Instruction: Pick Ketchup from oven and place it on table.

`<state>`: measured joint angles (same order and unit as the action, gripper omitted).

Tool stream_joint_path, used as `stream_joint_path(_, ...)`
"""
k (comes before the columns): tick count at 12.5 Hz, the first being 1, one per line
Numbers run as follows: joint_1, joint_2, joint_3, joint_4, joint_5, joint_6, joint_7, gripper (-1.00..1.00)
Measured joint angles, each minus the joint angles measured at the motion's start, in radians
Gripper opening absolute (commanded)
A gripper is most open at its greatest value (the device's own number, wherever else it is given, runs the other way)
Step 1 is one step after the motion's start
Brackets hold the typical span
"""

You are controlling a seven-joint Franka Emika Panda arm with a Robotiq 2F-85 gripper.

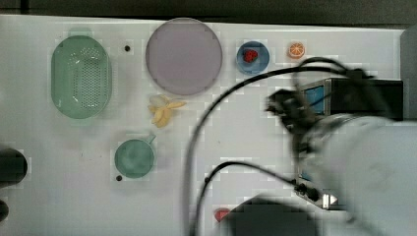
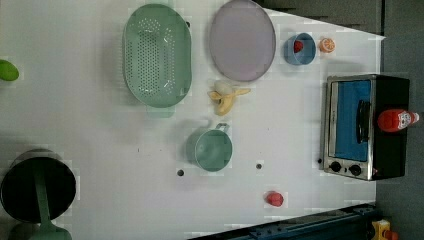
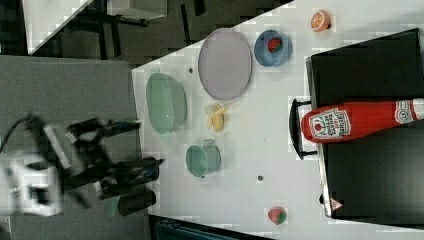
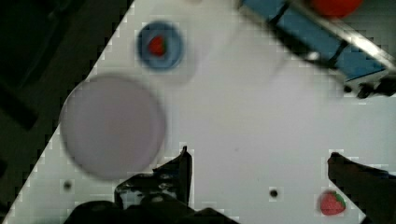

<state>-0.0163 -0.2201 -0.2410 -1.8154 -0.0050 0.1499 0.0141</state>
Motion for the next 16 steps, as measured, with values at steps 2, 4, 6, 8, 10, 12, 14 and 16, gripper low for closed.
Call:
stream_joint_path(2,-0.018,0.103,-0.118,0.000,0.011,0.072,0.001,1.00)
stream_joint_path(4,-0.030,0.167,-0.224,-0.048,0.011,0.164,0.002,1.00)
stream_joint_path(6,-0.069,0.219,-0.275,-0.063,0.004,0.175,0.002,1.00)
stream_joint_path(8,-0.088,0.280,-0.301,-0.047,0.006,0.202,0.002,1.00)
stream_joint_path(10,-0.087,0.368,-0.333,0.032,0.024,0.206,0.002,1.00)
stream_joint_path(12,-0.092,0.426,-0.331,0.062,0.134,0.217,0.003,1.00)
stream_joint_path(14,-0.099,0.491,-0.324,0.092,0.166,0.248,0.003,1.00)
stream_joint_path(16,-0.109,0.574,-0.310,0.121,0.175,0.312,0.004,1.00)
